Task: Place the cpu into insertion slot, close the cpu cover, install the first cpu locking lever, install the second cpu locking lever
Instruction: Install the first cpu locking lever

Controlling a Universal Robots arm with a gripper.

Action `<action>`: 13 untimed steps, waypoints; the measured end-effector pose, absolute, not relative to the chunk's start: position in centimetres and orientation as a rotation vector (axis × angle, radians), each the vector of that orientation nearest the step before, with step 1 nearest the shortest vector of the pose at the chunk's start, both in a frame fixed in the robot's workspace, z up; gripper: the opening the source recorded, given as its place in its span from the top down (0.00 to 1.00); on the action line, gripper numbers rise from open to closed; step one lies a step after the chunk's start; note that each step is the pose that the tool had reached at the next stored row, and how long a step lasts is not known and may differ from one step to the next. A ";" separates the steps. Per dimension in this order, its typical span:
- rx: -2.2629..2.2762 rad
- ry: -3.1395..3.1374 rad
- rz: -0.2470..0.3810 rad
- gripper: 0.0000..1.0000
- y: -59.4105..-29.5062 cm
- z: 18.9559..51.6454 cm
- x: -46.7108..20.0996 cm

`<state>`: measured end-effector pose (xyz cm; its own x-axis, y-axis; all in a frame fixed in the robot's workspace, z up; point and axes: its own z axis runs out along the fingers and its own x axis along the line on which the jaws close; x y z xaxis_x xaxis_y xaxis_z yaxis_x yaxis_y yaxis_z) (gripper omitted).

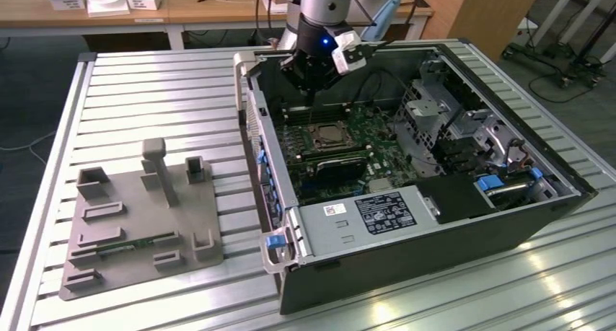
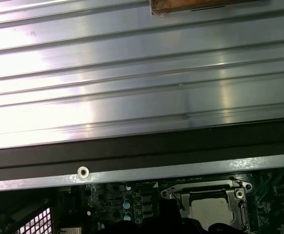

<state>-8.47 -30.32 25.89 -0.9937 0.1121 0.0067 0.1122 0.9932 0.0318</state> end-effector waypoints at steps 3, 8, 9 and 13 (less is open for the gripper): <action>-0.172 -3.132 -0.050 0.90 -30.3 25.9 -8.2; -0.156 -3.132 -0.051 0.90 -30.3 25.8 -7.7; -0.148 -3.133 -0.051 0.90 -30.3 25.8 -7.6; -0.112 -3.134 -0.050 0.90 -30.3 25.6 -7.2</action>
<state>-7.22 -30.29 25.60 -0.9974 0.0715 0.0068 0.0716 0.9969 0.0317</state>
